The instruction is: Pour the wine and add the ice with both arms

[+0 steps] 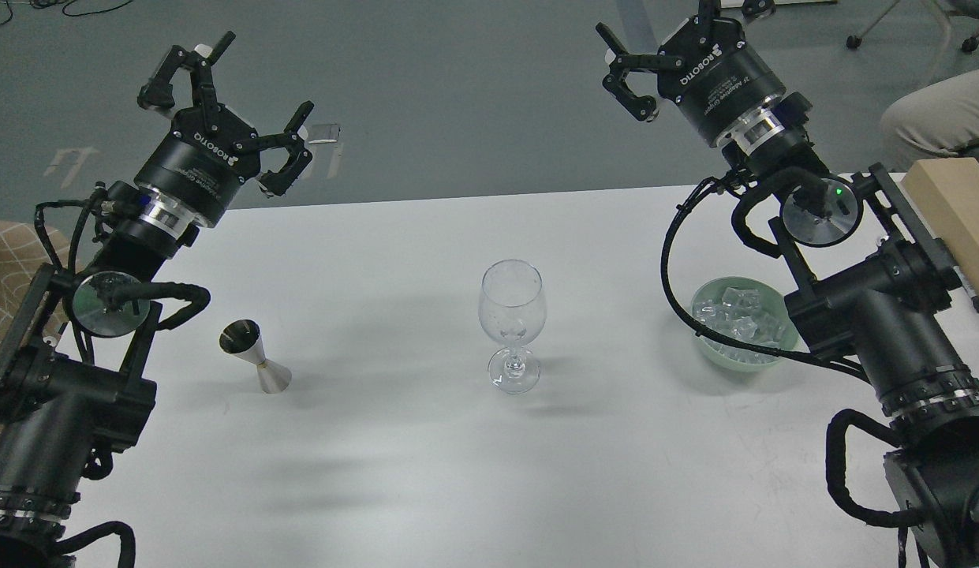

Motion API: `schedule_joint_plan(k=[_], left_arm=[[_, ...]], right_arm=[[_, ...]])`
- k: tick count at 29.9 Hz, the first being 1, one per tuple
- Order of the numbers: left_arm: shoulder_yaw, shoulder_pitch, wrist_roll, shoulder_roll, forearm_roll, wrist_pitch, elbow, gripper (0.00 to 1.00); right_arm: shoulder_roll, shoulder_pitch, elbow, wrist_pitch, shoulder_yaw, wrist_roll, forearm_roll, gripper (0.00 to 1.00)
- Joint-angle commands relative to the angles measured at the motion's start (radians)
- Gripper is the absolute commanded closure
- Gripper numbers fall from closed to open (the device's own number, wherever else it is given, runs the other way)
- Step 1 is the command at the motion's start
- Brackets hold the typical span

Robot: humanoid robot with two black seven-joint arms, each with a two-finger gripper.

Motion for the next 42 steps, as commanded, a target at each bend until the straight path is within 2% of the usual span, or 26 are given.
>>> schedule_joint_plan(k=[1,21,26,42], left_arm=[[0.000,0.000,0.000,0.000,0.002,0.000,-0.001,0.02],[0.003,0.000,0.007,-0.002,0.003,0.000,-0.001,0.02],[0.002,0.002,-0.007,-0.003,0.002,0.000,-0.001,0.02],[-0.003,0.014,-0.007,-0.018,0.002,0.000,-0.005,0.02]], right_arm=[[0.000,0.000,-0.001,0.000,0.000,0.000,0.000,0.00],[0.009,0.000,-0.001,0.000,0.000,0.000,0.000,0.00],[0.009,0.000,-0.001,0.000,0.000,0.000,0.000,0.00],[0.009,0.000,-0.001,0.000,0.000,0.000,0.000,0.00]])
